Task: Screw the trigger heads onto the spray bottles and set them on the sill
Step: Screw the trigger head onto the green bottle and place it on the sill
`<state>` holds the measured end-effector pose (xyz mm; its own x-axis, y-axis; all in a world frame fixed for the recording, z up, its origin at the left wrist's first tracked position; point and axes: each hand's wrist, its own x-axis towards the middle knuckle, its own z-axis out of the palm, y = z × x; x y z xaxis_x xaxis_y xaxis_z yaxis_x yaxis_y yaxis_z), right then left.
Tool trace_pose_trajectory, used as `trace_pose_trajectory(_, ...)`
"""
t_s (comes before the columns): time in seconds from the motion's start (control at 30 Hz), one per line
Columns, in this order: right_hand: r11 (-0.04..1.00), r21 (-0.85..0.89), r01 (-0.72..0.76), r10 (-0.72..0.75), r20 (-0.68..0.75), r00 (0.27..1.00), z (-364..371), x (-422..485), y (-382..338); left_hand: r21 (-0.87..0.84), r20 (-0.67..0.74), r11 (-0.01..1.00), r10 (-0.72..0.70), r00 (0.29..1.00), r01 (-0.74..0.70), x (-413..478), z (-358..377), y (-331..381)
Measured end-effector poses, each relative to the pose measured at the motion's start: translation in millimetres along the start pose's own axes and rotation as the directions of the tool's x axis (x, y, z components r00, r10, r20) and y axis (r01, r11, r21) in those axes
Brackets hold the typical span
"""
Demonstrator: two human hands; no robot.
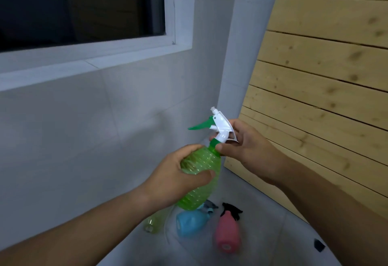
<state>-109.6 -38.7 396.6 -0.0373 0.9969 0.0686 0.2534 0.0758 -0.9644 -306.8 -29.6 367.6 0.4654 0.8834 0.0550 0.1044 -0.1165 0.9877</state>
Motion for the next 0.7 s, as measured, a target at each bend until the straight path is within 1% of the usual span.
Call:
trace_pose_trajectory(0.07,0.999,0.043,-0.021,0.019,0.05,0.999,-2,2,3,-0.01,-0.005,1.0,-0.002,1.0,0.002,0,-1,-2)
trace_pose_trajectory(0.13,0.998,0.055,-0.032,0.028,0.067,0.997,-4,4,5,-0.006,-0.004,1.0,0.0,1.0,0.0,1,-1,-4)
trace_pose_trajectory(0.2,0.999,-0.011,-0.038,0.039,0.051,0.998,-1,5,8,0.012,0.009,1.0,0.002,1.0,-0.002,2,-1,-6)
trace_pose_trajectory(0.27,0.99,-0.135,-0.038,0.038,-0.003,0.999,6,6,13,0.045,0.014,0.999,0.006,1.0,-0.007,2,0,-7)
trace_pose_trajectory(0.33,0.984,-0.168,-0.055,0.045,-0.061,0.997,13,7,16,0.062,0.017,0.998,0.006,1.0,-0.007,2,0,-7)
trace_pose_trajectory(0.37,0.989,-0.134,-0.062,0.054,-0.059,0.997,13,7,16,0.059,0.022,0.998,0.002,1.0,-0.003,2,0,-6)
trace_pose_trajectory(0.43,0.998,0.004,-0.067,0.067,0.004,0.998,9,8,15,0.057,0.017,0.998,-0.007,1.0,0.006,2,0,-4)
trace_pose_trajectory(0.47,0.998,0.044,-0.052,0.05,0.026,0.998,7,8,13,0.062,0.004,0.998,-0.006,1.0,0.006,2,0,-4)
trace_pose_trajectory(0.5,0.998,0.047,-0.03,0.029,0.025,0.999,6,6,12,0.071,-0.007,0.997,-0.002,1.0,0.002,2,0,-4)
trace_pose_trajectory(0.57,1.0,-0.027,-0.001,0.0,-0.038,0.999,9,5,13,0.086,0.001,0.996,0.007,1.0,-0.007,0,1,-2)
trace_pose_trajectory(0.63,0.997,-0.075,-0.005,-0.001,-0.08,0.997,15,4,12,0.092,0.015,0.996,0.012,1.0,-0.014,-1,2,-1)
trace_pose_trajectory(0.7,0.999,0.001,-0.032,0.032,-0.028,0.999,12,4,11,0.088,0.005,0.996,0.009,1.0,-0.01,-1,1,-1)
